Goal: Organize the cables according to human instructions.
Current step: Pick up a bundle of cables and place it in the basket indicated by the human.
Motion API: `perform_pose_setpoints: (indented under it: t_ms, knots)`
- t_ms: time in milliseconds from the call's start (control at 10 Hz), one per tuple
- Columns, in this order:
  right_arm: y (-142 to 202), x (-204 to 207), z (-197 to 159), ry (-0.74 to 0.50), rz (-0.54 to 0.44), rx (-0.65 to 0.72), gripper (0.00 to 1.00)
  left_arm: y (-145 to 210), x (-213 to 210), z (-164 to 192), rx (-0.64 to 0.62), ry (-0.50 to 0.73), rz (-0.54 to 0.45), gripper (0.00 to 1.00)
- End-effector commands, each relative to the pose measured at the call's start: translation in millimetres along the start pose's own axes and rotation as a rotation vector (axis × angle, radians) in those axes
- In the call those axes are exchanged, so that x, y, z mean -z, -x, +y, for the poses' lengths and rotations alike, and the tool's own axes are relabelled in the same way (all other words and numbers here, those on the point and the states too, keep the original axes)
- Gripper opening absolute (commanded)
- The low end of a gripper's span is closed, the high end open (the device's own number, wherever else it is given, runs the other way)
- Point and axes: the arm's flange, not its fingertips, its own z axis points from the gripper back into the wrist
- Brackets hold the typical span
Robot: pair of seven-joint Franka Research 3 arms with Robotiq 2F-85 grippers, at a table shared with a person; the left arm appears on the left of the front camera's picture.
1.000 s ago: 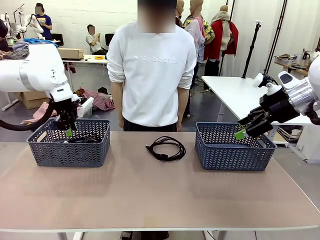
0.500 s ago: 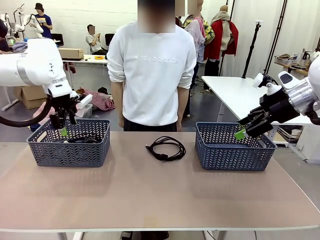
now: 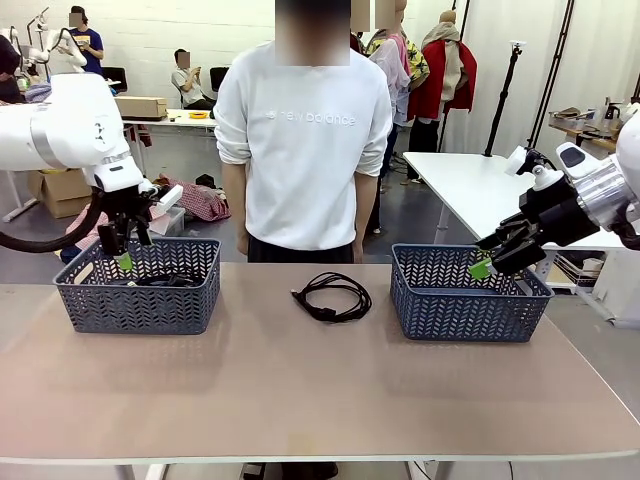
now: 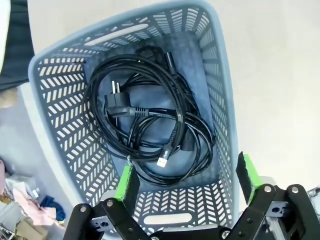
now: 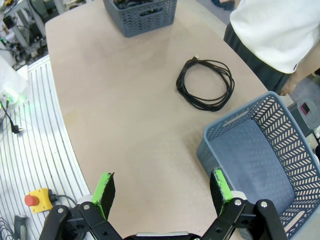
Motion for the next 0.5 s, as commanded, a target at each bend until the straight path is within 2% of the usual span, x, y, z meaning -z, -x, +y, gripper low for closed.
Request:
perform_pose_setpoints:
  t_ms: [0,200,400]
  knots:
    - [0,2,-2,-0.015,-0.034,-0.016,1.00,1,2,0,0.015,0.002,0.001,1.00]
    - [0,2,-2,-0.015,-0.034,-0.016,1.00,-1,1,0,0.003,0.002,0.000,1.00]
    - [0,2,-2,-0.015,-0.034,-0.016,1.00,-29,-12,-10,-0.101,-0.052,-0.127,1.00]
